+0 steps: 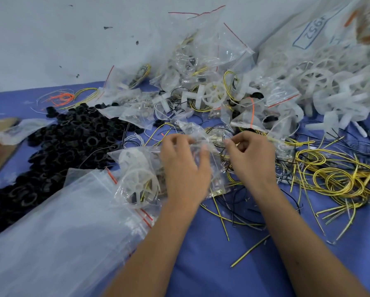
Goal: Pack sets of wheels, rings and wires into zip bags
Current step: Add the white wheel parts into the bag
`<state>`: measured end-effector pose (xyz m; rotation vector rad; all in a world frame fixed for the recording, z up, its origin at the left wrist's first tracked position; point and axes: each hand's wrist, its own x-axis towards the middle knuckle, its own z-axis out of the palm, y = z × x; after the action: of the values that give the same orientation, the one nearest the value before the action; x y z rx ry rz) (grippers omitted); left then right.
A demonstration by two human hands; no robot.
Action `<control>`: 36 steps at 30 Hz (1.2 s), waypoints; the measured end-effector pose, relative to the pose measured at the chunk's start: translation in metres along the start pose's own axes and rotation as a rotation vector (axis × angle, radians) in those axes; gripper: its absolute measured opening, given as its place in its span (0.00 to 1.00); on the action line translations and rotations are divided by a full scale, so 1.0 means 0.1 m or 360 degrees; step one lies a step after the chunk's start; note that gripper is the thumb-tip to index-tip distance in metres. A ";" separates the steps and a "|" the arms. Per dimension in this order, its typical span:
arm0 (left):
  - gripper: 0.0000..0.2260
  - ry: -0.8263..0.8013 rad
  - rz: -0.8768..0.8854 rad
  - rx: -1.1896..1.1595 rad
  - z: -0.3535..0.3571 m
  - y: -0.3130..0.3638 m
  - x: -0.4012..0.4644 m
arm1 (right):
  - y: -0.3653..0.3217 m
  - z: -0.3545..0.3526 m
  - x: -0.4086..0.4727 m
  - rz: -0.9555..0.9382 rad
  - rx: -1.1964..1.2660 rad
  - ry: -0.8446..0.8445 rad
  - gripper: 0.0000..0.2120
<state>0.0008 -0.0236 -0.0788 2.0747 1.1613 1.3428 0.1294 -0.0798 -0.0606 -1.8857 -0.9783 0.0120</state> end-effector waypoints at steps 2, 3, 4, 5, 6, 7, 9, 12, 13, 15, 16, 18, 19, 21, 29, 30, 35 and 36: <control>0.12 -0.0228 0.0133 -0.0046 0.07 0.07 -0.07 | 0.01 0.02 0.00 -0.0030 0.0024 -0.0046 0.09; 0.11 -0.0331 0.0160 -0.0092 0.11 0.09 -0.10 | 0.01 0.04 0.00 -0.0038 0.0071 -0.0099 0.09; 0.11 -0.0404 0.0169 -0.0135 0.14 0.10 -0.12 | 0.00 0.05 -0.01 -0.0043 0.0102 -0.0145 0.10; 0.10 -0.0442 0.0164 -0.0163 0.16 0.09 -0.12 | -0.01 0.06 -0.02 -0.0043 0.0115 -0.0165 0.11; 0.10 -0.0461 0.0158 -0.0174 0.17 0.07 -0.12 | -0.01 0.06 -0.02 -0.0039 0.0113 -0.0142 0.11; 0.11 -0.0477 0.0166 -0.0173 0.16 0.05 -0.12 | -0.02 0.05 -0.02 -0.0038 0.0086 -0.0069 0.11; 0.11 -0.0550 0.0261 -0.0135 0.15 0.03 -0.12 | 0.00 0.01 0.01 -0.0049 -0.0061 0.0187 0.08; 0.08 -0.0694 0.0442 -0.0148 0.13 0.08 -0.17 | 0.07 -0.08 0.06 -0.0007 -0.0338 0.0451 0.07; 0.06 -0.0701 0.0478 -0.0156 0.13 0.10 -0.18 | 0.10 -0.10 0.07 0.0022 -0.0453 0.0486 0.08; 0.04 -0.0672 0.0489 -0.0149 0.12 0.12 -0.18 | 0.13 -0.12 0.08 0.0110 -0.0645 0.0560 0.14; 0.04 -0.0635 0.0470 -0.0136 0.11 0.12 -0.18 | 0.13 -0.13 0.08 0.0168 -0.0710 0.0578 0.16; 0.03 -0.0504 0.0402 -0.0056 0.08 0.13 -0.17 | 0.13 -0.14 0.09 0.0303 -0.0769 0.0481 0.19; 0.03 -0.0413 0.0362 0.0013 0.06 0.13 -0.16 | 0.15 -0.14 0.10 0.0369 -0.0791 0.0385 0.19; 0.03 -0.0233 0.0252 0.0180 0.03 0.09 -0.13 | 0.18 -0.13 0.11 0.0440 -0.0876 0.0191 0.16; 0.08 0.0062 0.0063 0.0569 -0.13 0.05 -0.03 | 0.17 -0.15 0.14 0.0132 -0.0629 0.0469 0.16; 0.09 0.0111 0.0078 0.0598 -0.15 0.03 0.00 | 0.15 -0.16 0.13 0.0037 -0.0493 0.0536 0.17; 0.11 -0.0186 -0.0029 0.0535 -0.13 -0.06 0.01 | 0.01 -0.16 0.05 -0.0310 0.0013 0.0655 0.21; 0.12 -0.0302 -0.0007 0.0465 -0.09 -0.06 -0.02 | -0.01 -0.14 0.03 -0.0323 0.0084 0.0623 0.22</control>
<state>-0.0101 -0.0222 -0.0801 2.3400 1.3411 0.9949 0.1361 -0.0880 -0.0513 -1.6500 -0.8805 -0.4312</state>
